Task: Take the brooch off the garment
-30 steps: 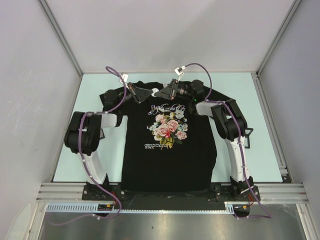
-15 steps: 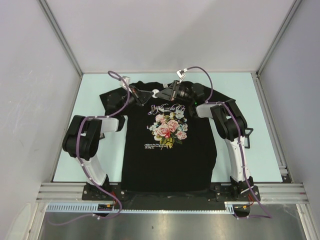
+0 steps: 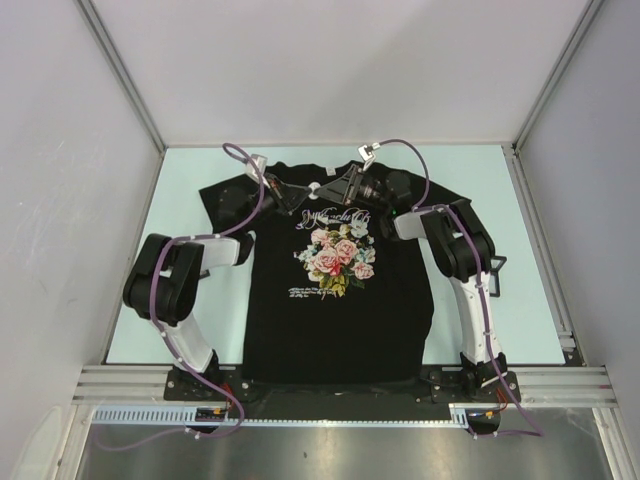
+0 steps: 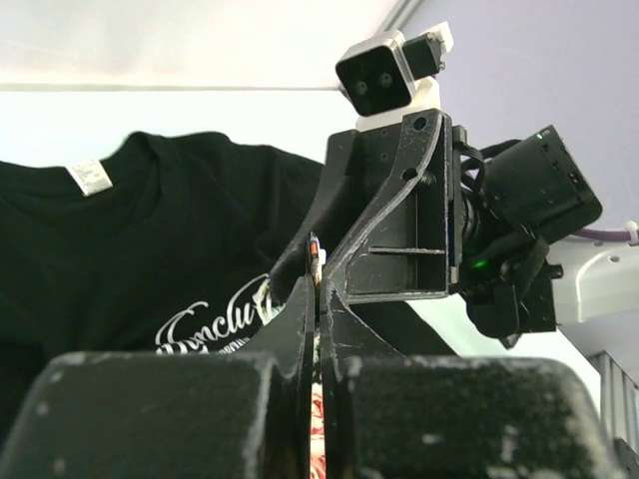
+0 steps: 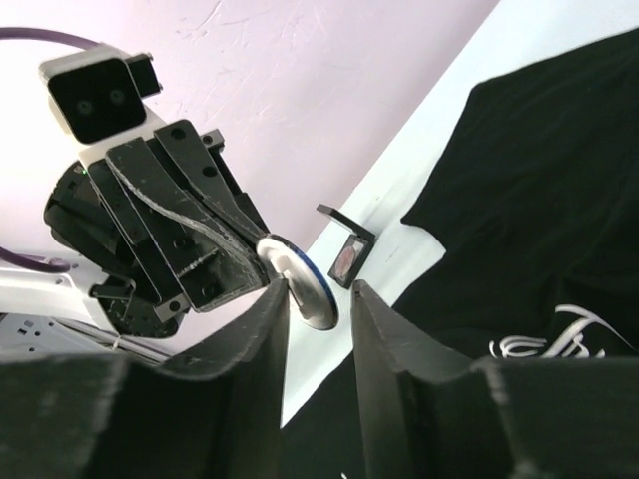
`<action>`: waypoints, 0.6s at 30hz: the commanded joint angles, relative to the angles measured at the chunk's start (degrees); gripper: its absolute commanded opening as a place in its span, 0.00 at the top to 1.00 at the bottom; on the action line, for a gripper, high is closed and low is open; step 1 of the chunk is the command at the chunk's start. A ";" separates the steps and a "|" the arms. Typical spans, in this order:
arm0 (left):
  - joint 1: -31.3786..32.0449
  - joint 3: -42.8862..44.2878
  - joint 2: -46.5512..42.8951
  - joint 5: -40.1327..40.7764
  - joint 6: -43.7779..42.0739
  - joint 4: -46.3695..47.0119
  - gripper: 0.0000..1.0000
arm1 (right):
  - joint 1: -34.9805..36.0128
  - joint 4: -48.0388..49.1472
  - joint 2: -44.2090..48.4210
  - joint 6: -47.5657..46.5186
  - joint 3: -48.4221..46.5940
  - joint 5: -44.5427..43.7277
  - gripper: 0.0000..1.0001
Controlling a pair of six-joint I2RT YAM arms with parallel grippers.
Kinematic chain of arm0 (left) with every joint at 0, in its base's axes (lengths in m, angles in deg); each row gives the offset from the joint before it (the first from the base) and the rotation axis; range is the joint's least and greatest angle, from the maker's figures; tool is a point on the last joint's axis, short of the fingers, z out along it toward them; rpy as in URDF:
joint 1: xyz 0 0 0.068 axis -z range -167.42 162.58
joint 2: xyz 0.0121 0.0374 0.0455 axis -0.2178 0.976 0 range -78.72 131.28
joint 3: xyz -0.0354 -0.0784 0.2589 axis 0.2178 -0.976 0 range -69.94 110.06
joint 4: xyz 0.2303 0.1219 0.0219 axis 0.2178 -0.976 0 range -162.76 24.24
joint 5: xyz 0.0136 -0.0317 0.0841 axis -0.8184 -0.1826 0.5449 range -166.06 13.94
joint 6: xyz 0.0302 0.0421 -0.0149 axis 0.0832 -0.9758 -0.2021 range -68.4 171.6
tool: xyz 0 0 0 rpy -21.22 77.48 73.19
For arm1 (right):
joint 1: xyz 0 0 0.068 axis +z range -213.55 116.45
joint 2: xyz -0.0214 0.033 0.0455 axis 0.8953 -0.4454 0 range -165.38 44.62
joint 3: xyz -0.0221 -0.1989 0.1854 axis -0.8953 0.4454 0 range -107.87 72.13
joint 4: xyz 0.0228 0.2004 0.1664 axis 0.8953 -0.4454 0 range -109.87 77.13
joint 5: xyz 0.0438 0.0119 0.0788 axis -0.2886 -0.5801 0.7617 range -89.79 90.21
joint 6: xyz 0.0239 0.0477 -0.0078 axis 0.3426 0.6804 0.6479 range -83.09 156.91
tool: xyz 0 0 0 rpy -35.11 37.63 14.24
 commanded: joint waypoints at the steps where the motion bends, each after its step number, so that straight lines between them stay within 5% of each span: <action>1: 0.54 2.91 -2.03 -4.88 -1.63 -0.05 1.00 | -1.56 0.53 2.87 -3.95 0.76 -0.45 0.61; 18: -2.28 3.62 0.87 -7.77 3.55 2.15 1.00 | -2.52 2.80 6.48 -7.83 3.93 3.42 0.57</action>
